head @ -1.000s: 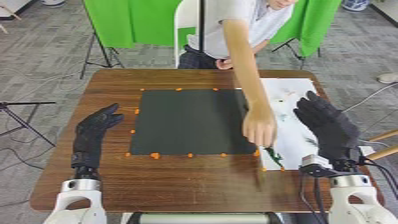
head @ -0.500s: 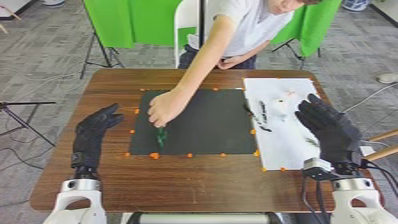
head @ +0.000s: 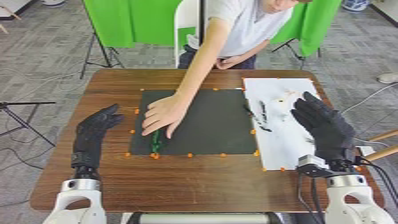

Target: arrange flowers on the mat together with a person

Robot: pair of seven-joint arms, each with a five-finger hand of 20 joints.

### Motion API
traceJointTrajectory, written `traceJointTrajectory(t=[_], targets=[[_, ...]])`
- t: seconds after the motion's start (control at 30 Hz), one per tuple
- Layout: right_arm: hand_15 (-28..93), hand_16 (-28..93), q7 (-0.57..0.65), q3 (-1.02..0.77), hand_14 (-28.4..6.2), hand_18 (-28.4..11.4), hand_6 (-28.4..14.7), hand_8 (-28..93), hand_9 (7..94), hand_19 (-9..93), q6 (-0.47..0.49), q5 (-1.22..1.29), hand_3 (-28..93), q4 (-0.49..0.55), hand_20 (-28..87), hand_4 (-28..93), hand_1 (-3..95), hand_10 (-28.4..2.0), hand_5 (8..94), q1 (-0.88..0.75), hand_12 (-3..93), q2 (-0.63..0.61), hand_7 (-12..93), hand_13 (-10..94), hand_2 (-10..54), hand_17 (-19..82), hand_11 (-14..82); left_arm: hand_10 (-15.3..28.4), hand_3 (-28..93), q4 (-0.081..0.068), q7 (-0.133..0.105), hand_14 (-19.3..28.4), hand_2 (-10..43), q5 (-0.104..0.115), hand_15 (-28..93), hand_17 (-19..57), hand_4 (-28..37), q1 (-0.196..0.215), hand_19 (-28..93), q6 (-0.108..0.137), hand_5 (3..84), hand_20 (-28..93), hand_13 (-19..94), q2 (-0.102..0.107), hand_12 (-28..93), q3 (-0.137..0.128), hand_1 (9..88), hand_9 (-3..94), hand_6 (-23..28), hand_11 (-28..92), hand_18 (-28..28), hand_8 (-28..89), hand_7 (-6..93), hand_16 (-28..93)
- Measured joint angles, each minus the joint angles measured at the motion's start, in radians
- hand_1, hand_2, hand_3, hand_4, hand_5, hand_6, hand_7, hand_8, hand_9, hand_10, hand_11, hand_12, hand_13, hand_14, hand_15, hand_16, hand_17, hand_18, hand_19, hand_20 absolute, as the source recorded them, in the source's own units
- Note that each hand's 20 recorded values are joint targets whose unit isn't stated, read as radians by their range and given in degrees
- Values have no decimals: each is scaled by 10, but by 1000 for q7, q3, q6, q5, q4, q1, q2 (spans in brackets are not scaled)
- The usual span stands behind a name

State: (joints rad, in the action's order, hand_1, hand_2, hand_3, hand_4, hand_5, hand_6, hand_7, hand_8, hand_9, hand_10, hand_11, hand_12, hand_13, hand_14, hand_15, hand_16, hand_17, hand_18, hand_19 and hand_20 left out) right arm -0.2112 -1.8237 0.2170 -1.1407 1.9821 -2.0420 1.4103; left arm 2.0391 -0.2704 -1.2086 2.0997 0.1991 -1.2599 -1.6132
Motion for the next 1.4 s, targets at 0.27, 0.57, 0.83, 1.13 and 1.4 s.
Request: traceJointTrajectory(t=[0.27, 0.57, 0.83, 1.13, 1.4], targets=[[100, 56, 1, -1, -119, -140, -45, -80, 400, 11, 0, 0, 743, 0, 213, -187, 88, -153, 415, 0, 106, 0, 73, 292, -39, 158, 40, 150, 660, 0, 2, 178, 40, 0, 219, 93, -209, 0, 89, 0, 503, 171, 400, 0, 141, -1, 269, 517, 32, 229, 115, -68, 155, -14], [122, 87, -2, -9, -132, -146, -51, -80, 427, 48, 1, -12, 707, 1, 241, -224, 131, -151, 421, -1, 134, -1, 79, 333, -95, 175, 50, 150, 661, 0, 1, 179, 40, 0, 219, 93, -209, 1, 90, 0, 503, 171, 400, 0, 141, -1, 269, 517, 32, 229, 115, -68, 155, -14], [186, 228, 23, -15, -146, -175, -62, -87, 576, 347, -209, -303, 652, 86, 359, -282, 196, -161, 534, -15, 186, -21, 115, 555, -95, 245, 132, 151, 661, 0, 1, 177, 39, 0, 220, 93, -210, 2, 91, 0, 503, 170, 400, 1, 140, -2, 269, 517, 32, 229, 115, -68, 155, -14], [370, 255, 278, -89, -144, -192, -57, -77, 649, 495, -434, -727, 614, 165, 400, -283, 254, -169, 599, -47, 232, -102, 127, 621, -95, 274, 193, 151, 661, 2, 2, 179, 38, 0, 220, 94, -209, 4, 91, 1, 503, 171, 400, 8, 140, -3, 270, 516, 32, 229, 115, -67, 156, -15], [400, 249, 526, -51, -141, -198, -54, -78, 676, 523, -191, -1133, 621, 156, 406, -283, 278, -171, 620, -52, 236, -197, 122, 640, -95, 285, 198, 150, 659, 5, 3, 178, 38, 0, 220, 94, -208, 6, 91, 1, 503, 171, 400, 12, 141, -6, 271, 516, 33, 229, 115, -68, 155, -15]])
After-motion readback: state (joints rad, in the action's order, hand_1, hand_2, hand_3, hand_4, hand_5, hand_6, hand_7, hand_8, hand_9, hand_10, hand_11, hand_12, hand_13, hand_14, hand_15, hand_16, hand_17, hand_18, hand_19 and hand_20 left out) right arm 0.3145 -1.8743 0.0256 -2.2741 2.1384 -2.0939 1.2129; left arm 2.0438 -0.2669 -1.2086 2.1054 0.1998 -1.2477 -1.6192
